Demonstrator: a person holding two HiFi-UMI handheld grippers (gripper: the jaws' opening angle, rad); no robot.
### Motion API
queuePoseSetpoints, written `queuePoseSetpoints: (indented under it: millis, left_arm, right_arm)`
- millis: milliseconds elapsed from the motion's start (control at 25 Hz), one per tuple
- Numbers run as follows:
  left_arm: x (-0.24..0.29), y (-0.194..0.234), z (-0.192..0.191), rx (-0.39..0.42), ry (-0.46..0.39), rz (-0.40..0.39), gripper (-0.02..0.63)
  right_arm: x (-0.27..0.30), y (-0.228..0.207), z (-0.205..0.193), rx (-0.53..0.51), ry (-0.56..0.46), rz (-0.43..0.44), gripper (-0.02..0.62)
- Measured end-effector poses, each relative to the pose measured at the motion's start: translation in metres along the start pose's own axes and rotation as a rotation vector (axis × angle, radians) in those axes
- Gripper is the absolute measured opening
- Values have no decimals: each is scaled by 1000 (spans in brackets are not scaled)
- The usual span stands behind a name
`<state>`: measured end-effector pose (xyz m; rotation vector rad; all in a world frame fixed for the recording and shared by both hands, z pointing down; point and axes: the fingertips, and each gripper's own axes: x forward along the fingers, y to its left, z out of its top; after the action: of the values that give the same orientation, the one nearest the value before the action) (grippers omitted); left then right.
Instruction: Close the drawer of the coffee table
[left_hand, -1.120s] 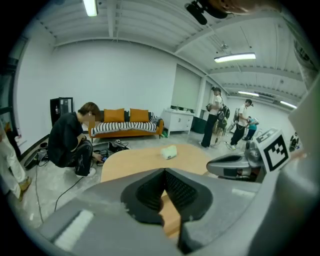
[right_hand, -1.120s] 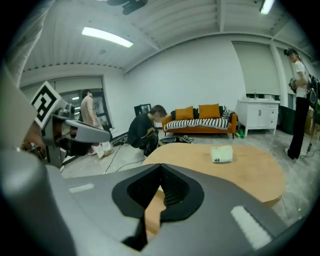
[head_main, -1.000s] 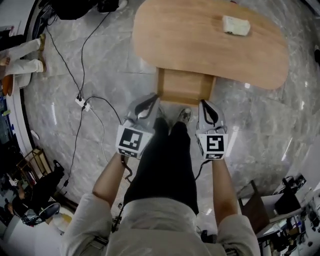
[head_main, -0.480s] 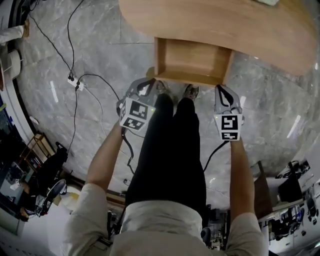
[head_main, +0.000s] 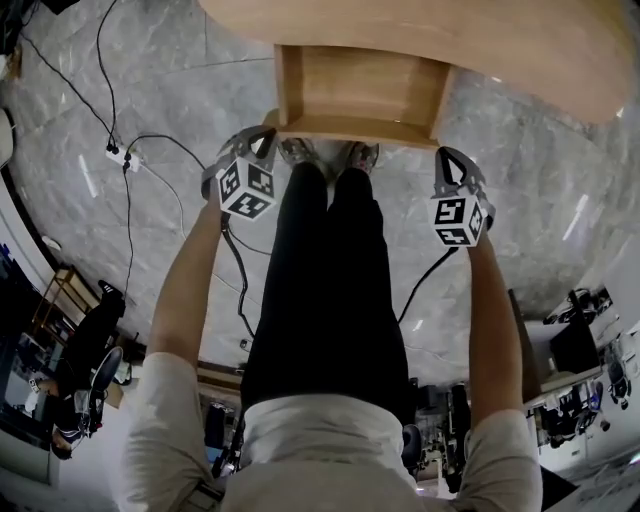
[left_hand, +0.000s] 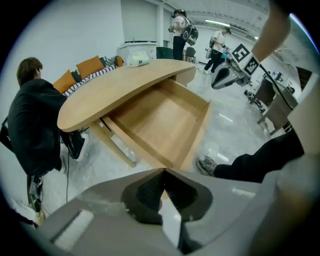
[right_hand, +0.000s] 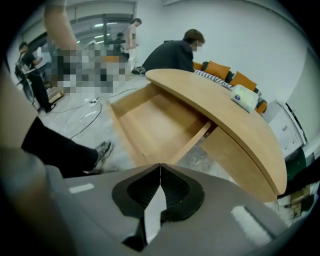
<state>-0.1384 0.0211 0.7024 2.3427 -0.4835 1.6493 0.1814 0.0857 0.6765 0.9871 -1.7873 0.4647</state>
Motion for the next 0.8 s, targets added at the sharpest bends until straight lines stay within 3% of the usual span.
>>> queuePoseSetpoints:
  millis: [80,120,200,280,800]
  left_arm:
    - [2,-1,-5,66,26,-12,25]
    - [5,-3,-10,120,52,-27,30]
    - [12,-5,-20,238,108,-50,89]
    - [16,-6,-30,308,145,-62,123]
    - [31,-9,-42,433,175,-111,133]
  right_arm:
    - [4,4,-11,-105,34,34,14]
    - [7,7,-16,-158,51,57,60]
    - [12,12,-23,-261,94,95,131]
    - [17,15,-29,-340,132,109,140]
    - [45,31,-38,-512,234,133,138]
